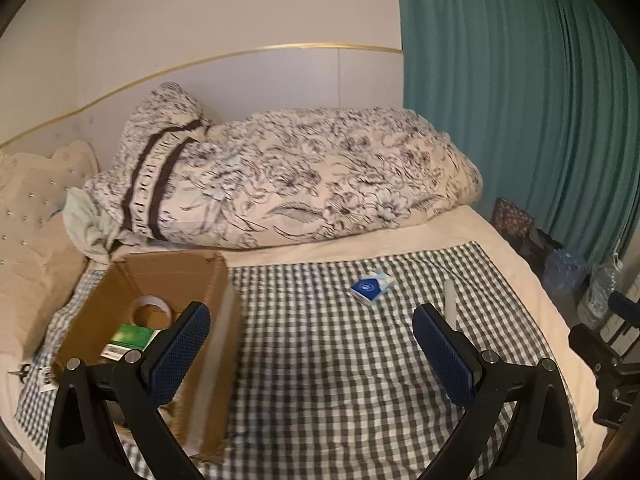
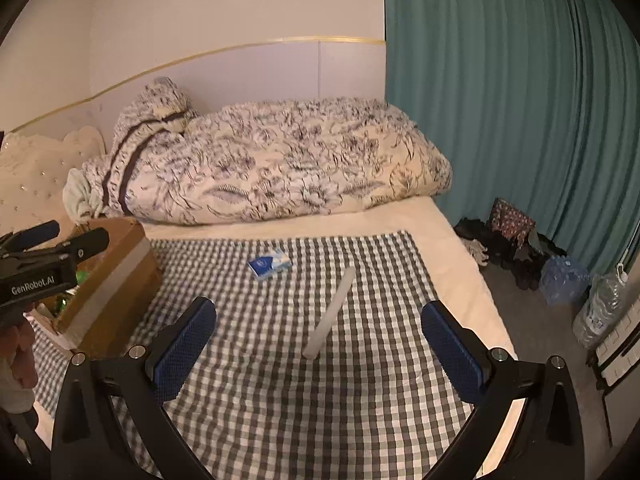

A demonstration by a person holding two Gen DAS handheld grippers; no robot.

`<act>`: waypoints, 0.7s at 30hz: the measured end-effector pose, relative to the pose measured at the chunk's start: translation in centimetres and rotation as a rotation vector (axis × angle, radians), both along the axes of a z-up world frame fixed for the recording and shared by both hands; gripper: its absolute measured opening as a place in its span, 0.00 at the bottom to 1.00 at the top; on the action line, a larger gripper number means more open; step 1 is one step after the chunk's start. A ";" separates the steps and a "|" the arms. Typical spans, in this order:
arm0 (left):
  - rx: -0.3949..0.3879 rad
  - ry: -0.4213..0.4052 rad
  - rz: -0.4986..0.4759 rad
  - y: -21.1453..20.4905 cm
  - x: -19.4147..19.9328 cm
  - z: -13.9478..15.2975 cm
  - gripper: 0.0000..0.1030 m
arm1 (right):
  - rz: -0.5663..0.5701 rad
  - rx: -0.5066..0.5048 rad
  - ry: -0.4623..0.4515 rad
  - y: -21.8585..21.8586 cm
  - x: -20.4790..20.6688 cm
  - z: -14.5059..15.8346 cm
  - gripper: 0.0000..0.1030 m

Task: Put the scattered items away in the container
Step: 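Withdraw both grippers from the box toward the tissue pack and white stick, then grasp the blue tissue pack with the left gripper while the right gripper grasps the white stick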

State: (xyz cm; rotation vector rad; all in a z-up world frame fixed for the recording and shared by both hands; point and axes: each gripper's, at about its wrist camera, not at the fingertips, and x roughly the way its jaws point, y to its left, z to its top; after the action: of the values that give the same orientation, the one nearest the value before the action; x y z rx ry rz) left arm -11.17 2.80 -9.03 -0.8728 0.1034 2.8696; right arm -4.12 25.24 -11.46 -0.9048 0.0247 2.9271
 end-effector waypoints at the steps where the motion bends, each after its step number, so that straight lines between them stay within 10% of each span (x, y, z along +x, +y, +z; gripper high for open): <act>1: -0.001 -0.008 -0.007 0.4 -0.5 -0.5 1.00 | 0.001 -0.003 -0.013 0.1 -0.4 -0.5 1.00; 21: -0.034 -0.150 -0.080 5.6 -10.7 -10.1 1.00 | -0.024 -0.051 -0.190 3.4 -10.1 -10.5 0.94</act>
State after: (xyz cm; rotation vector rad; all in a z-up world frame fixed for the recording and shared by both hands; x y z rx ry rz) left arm -21.85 8.36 -19.13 -1.0621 0.1676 2.7258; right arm -14.24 28.60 -22.00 -1.1771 0.0986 2.8168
